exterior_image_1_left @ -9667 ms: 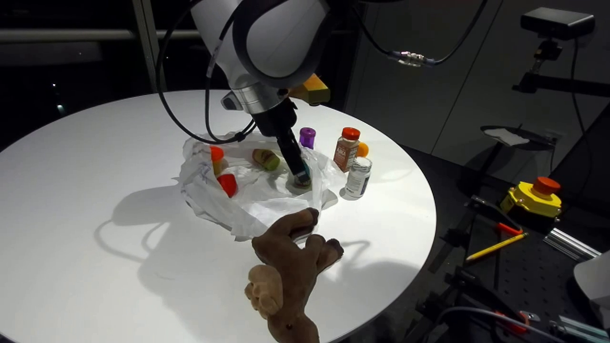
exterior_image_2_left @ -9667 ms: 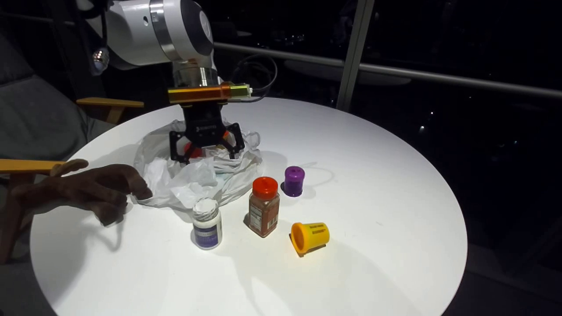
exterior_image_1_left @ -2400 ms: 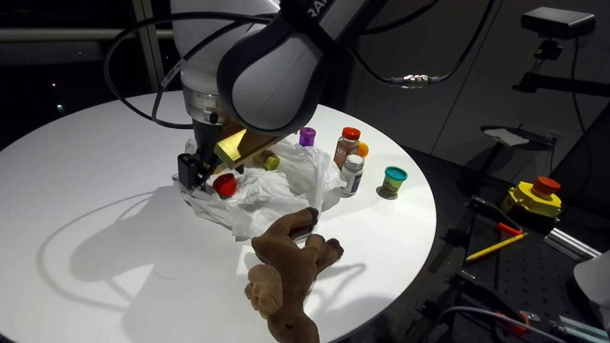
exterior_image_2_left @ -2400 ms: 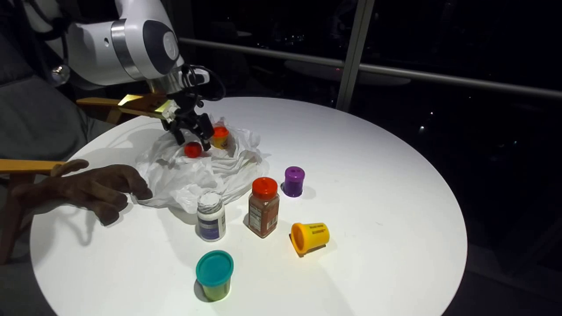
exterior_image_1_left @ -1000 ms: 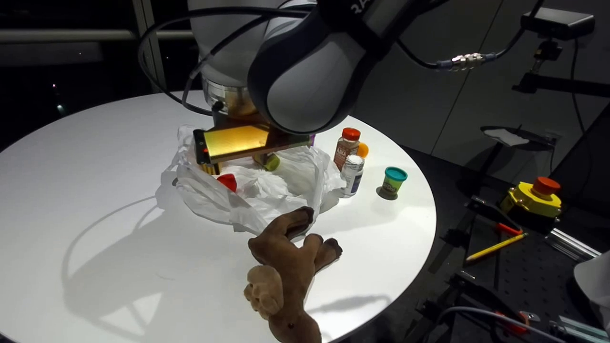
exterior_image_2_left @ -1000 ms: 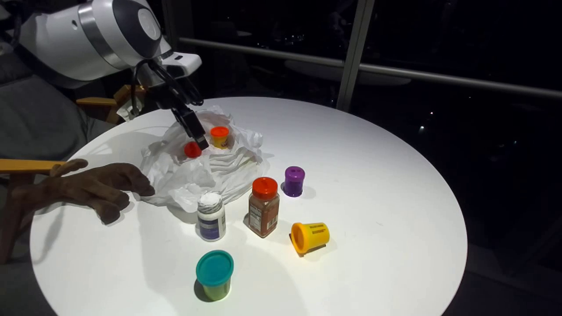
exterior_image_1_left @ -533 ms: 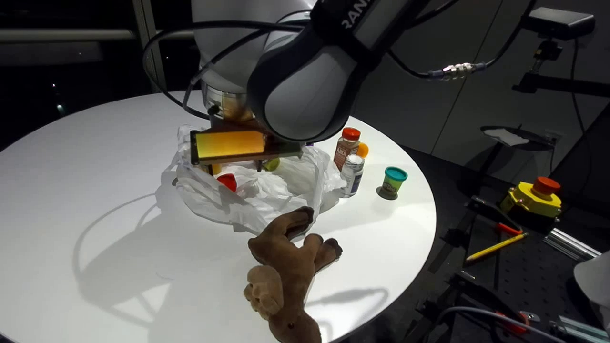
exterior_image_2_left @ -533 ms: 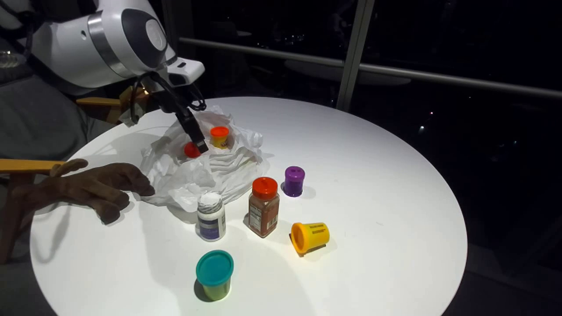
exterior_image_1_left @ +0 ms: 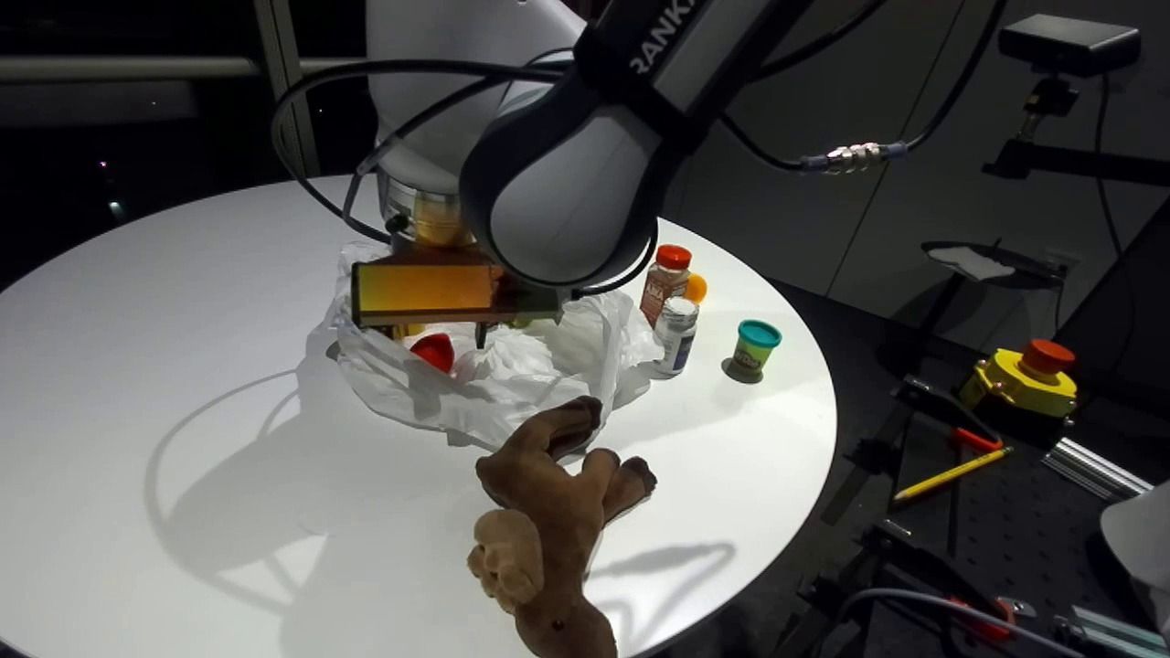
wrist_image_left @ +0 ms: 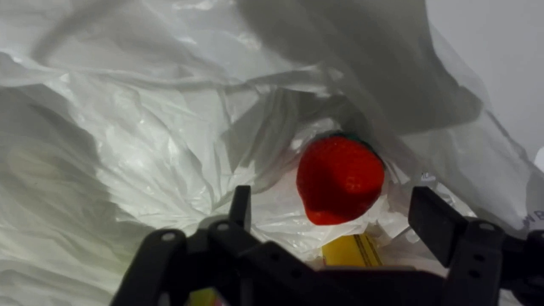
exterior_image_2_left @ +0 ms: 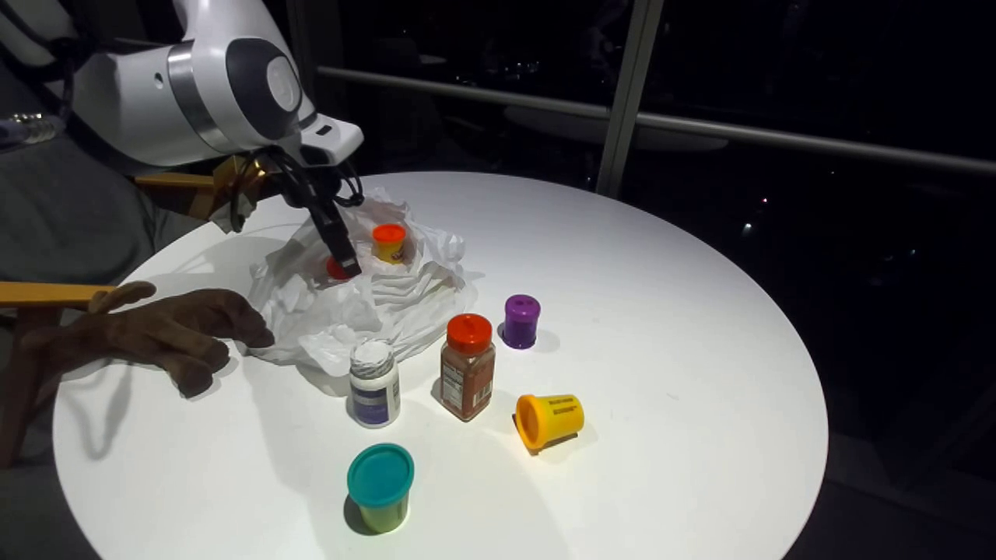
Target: Pick the object in the plastic bag and put them on the table
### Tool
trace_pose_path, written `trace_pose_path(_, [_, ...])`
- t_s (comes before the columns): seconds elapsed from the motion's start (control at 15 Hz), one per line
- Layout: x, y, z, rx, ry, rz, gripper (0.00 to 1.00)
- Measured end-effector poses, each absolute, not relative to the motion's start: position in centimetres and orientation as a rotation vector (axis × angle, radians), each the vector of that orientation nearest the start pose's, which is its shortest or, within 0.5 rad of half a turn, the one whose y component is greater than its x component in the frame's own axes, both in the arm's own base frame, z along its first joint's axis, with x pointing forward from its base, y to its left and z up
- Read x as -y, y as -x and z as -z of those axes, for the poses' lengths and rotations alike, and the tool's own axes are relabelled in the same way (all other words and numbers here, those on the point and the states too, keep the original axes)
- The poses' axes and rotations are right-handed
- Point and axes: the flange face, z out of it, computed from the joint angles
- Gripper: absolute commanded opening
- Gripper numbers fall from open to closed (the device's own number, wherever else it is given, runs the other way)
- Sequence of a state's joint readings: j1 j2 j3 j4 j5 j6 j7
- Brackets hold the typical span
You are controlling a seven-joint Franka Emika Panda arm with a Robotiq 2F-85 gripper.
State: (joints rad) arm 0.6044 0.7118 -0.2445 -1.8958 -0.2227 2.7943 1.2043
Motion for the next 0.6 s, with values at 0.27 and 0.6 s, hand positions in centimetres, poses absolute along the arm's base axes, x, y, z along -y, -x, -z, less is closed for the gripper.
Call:
trace_pose_path(0.27, [-24.6, -59.78, -15.41, -0.906, 2.978, 0.516, 0.34])
trace_pose_path(0.6, [-24.72, -59.64, -15.63, -0.938, 2.95, 0.513, 0.13])
